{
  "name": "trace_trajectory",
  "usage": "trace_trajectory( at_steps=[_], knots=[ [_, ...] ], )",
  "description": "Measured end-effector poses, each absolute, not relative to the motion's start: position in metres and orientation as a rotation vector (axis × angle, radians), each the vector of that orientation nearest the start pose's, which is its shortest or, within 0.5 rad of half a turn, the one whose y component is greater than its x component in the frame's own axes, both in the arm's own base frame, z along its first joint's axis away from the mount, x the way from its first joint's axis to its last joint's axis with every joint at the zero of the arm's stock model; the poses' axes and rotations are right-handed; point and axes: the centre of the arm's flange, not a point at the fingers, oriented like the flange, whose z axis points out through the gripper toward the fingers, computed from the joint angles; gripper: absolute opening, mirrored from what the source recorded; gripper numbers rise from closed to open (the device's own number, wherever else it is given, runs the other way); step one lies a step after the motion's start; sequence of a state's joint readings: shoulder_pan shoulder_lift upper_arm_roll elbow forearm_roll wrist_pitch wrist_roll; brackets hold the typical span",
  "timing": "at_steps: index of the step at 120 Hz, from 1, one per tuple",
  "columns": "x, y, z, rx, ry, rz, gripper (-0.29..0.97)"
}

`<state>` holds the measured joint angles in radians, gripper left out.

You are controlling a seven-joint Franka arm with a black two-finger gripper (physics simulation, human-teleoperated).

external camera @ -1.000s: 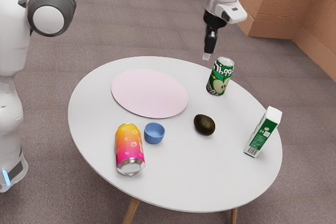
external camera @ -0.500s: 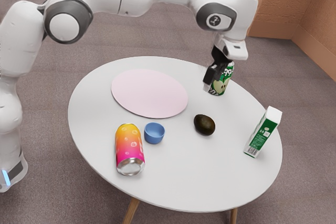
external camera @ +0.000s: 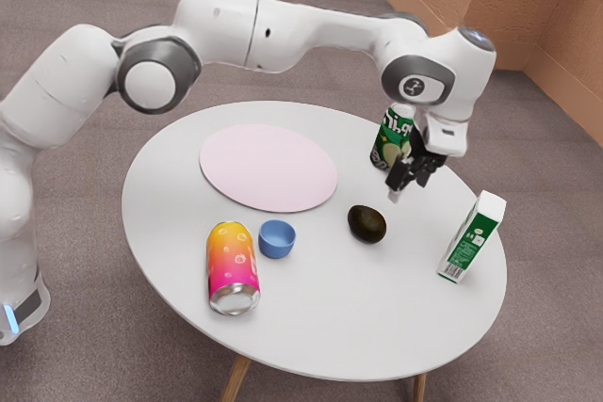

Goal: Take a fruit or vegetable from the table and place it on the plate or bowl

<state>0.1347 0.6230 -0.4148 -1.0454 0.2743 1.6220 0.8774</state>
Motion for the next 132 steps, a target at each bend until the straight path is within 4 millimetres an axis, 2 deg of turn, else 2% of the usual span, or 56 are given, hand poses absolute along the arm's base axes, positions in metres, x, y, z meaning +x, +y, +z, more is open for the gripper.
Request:
trace_trajectory(
  at_steps=[21,27,34,44,59,90,108,132],
  knots=[
    [0.729,-0.067,0.472,-2.641,1.665,0.075,0.68],
    [0.731,-0.064,0.472,-2.641,1.677,0.085,0.68],
    [0.726,-0.063,0.478,-2.63,1.69,0.106,0.68],
    [0.702,-0.065,0.484,-2.593,1.715,0.177,0.68],
    [0.685,-0.065,0.477,-2.573,1.742,0.213,0.68],
    [0.676,-0.073,0.47,-2.569,1.792,0.181,0.68],
    [0.677,-0.079,0.468,-2.605,1.815,0.112,0.68],
    [0.68,-0.084,0.455,-2.636,1.837,0.075,0.68]
  ],
)
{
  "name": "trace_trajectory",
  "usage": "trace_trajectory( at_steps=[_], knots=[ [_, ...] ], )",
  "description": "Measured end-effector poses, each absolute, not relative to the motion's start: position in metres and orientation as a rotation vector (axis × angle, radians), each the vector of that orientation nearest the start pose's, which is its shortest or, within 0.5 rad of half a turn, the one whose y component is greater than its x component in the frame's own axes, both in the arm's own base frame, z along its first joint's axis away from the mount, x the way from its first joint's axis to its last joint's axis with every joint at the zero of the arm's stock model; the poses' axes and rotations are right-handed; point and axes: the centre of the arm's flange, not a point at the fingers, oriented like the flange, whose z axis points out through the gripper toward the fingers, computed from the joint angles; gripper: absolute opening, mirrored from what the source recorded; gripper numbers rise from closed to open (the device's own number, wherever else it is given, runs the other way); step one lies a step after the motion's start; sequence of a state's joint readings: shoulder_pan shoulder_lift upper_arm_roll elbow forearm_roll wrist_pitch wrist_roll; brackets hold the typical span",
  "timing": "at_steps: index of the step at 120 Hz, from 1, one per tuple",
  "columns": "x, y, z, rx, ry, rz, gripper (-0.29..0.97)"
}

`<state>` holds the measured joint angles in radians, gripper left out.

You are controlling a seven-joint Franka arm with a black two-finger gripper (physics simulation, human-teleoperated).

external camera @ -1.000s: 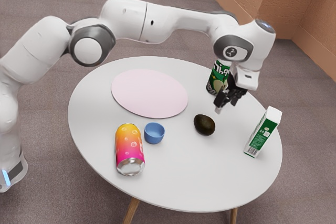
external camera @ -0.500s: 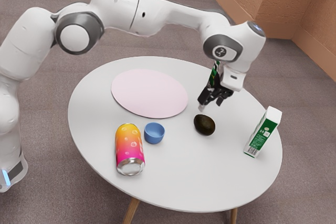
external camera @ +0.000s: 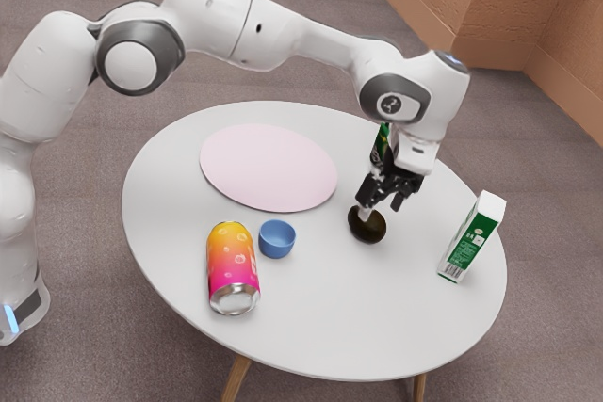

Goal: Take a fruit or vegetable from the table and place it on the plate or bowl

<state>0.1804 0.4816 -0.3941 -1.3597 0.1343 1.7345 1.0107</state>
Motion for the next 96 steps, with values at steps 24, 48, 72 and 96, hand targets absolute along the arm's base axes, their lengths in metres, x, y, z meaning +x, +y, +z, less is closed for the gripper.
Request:
trace_trajectory(
  at_steps=[24,48,72,96],
  knots=[
    [0.681,-0.084,0.442,-2.647,1.842,0.072,0.68],
    [0.682,-0.078,0.43,-2.656,1.832,0.083,0.68],
    [0.684,-0.079,0.42,-2.659,1.838,0.084,0.68],
    [0.686,-0.079,0.408,-2.665,1.844,0.092,0.68]
  ],
)
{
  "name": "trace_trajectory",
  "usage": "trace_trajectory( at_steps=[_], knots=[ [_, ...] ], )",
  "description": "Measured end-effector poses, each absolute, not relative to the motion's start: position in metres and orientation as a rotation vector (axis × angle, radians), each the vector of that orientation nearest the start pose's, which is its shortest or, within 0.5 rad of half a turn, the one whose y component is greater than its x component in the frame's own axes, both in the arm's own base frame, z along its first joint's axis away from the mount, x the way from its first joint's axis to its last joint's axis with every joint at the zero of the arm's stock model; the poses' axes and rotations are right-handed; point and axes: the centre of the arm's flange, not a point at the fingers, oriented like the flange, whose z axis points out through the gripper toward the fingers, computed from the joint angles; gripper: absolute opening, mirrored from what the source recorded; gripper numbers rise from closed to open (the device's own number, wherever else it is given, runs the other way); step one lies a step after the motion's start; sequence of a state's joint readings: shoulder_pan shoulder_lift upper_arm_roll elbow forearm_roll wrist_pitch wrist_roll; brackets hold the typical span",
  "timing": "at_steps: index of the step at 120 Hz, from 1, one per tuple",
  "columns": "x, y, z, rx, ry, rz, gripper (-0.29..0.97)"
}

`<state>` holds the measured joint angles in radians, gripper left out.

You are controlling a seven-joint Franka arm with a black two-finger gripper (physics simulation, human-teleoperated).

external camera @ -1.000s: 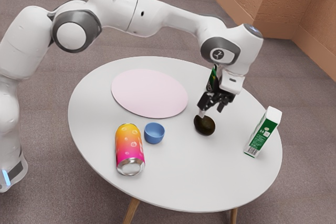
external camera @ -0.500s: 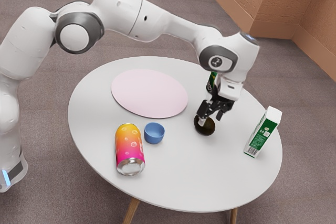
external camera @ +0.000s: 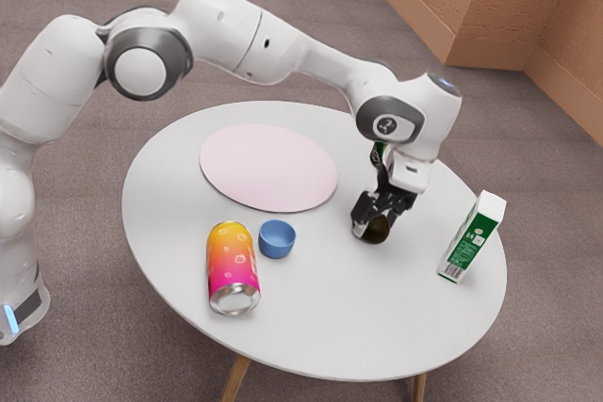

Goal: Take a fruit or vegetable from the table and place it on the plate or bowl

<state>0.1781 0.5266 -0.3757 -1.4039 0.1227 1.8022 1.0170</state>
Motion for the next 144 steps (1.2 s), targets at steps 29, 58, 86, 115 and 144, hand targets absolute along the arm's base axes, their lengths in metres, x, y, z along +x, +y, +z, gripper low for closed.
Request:
trace_trajectory(
  at_steps=[29,58,86,115,144],
  knots=[
    [0.685,-0.081,0.399,-2.669,1.839,0.094,0.86],
    [0.682,-0.082,0.423,-2.656,1.809,0.044,0.42],
    [0.672,-0.082,0.469,-2.632,1.765,-0.007,0.3],
    [0.61,0.077,0.514,-2.813,1.292,0.107,0.3],
    [0.535,0.151,0.503,-2.951,1.067,0.165,0.31]
  ],
)
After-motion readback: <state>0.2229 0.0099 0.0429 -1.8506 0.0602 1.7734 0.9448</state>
